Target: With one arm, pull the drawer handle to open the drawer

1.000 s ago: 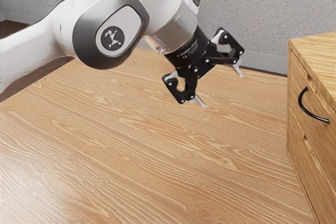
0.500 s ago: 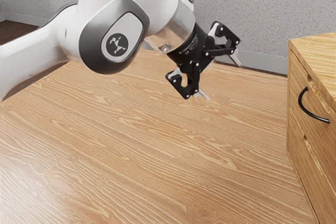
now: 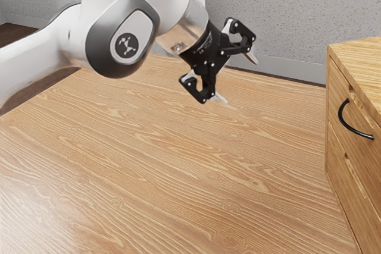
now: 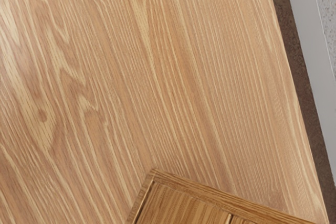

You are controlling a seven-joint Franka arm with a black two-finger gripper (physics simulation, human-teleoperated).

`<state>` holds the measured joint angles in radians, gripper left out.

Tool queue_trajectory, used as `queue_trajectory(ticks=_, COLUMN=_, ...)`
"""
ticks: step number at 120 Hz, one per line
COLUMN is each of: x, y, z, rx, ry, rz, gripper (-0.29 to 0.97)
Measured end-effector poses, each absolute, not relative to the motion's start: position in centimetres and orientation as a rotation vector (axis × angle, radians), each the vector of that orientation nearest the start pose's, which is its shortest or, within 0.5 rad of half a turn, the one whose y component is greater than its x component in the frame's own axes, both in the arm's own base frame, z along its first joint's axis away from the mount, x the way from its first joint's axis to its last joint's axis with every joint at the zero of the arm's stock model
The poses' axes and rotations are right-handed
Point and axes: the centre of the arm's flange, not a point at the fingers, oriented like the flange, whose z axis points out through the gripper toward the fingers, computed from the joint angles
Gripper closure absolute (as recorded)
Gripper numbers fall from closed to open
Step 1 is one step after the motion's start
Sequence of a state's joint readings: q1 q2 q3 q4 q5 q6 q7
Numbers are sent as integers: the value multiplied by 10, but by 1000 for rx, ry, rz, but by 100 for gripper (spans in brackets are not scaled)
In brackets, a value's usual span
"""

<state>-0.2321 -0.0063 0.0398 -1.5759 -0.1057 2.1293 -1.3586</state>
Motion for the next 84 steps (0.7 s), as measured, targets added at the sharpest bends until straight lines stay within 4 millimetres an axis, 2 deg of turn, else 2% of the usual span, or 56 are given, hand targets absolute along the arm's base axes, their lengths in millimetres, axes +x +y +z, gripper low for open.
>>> queue_trajectory(ticks=35, x=583, y=-109, z=696, rx=-2916, ry=-2039, rz=-614, gripper=0)
queue_trajectory(ticks=40, x=587, y=-110, z=688, rx=-2909, ry=-2038, rz=-591, gripper=0)
queue_trajectory(ticks=48, x=604, y=-114, z=654, rx=-2879, ry=-2027, rz=-507, gripper=0)
queue_trajectory(ticks=51, x=605, y=-116, z=651, rx=-2877, ry=-2025, rz=-498, gripper=0)
queue_trajectory(ticks=66, x=587, y=-125, z=682, rx=-2925, ry=-2013, rz=-550, gripper=0)
queue_trajectory(ticks=84, x=580, y=-145, z=688, rx=-2969, ry=-1972, rz=-544, gripper=0)
